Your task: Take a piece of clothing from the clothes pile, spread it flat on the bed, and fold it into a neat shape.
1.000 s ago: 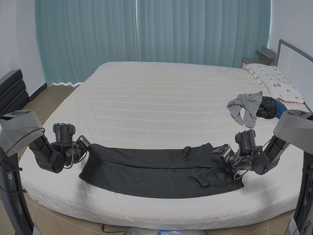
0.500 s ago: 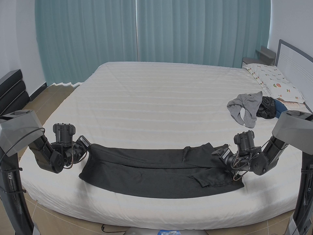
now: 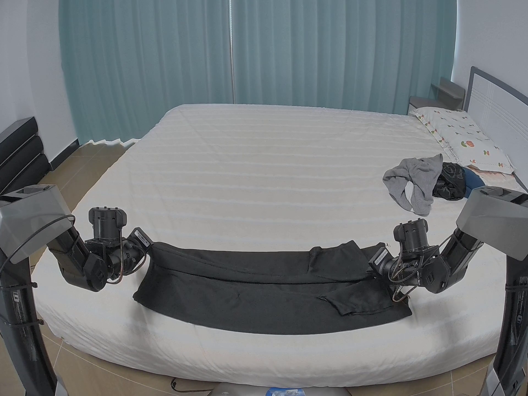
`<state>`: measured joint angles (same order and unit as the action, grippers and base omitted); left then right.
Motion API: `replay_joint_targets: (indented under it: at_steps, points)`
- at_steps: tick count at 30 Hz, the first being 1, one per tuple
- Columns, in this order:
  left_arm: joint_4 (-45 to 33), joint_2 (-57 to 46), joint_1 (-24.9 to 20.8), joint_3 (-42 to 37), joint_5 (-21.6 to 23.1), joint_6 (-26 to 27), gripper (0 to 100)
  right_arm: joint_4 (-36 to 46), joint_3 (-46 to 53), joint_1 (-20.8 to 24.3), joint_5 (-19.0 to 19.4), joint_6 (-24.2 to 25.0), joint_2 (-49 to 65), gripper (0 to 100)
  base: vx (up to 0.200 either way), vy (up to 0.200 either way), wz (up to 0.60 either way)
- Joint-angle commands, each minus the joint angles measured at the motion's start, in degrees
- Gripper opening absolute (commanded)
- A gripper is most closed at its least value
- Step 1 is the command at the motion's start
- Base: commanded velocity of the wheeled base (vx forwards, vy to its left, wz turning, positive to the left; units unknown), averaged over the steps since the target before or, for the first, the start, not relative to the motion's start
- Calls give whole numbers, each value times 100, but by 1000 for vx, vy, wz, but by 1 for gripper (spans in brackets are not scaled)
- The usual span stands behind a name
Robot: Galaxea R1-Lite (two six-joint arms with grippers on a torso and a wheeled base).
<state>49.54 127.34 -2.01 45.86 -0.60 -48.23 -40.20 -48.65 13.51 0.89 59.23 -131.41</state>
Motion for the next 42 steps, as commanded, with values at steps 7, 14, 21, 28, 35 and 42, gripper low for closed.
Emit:
replay_joint_targets:
  at_steps: [7,14,21,28,35,42]
  points:
    - [12,-17,8,-7,-2,-3,0,-40,-48,-50,-1,9,116,0,0,0,0]
    - [-59,54,43,766,7,41,0,-84,-909,-164,-115,18,107,0,0,0,0]
    - [38,63,140,1390,7,15,0,-699,-1577,-235,-634,-17,-16,0,0,0,0]
    - [205,353,166,986,7,226,0,-884,-856,-182,-581,-219,-69,0,0,0,0]
    - [565,405,245,160,16,955,0,-893,-39,-182,-397,-632,81,0,0,0,0]
    - [908,458,210,-526,16,1404,0,-893,313,-103,-247,-747,-77,0,0,0,0]
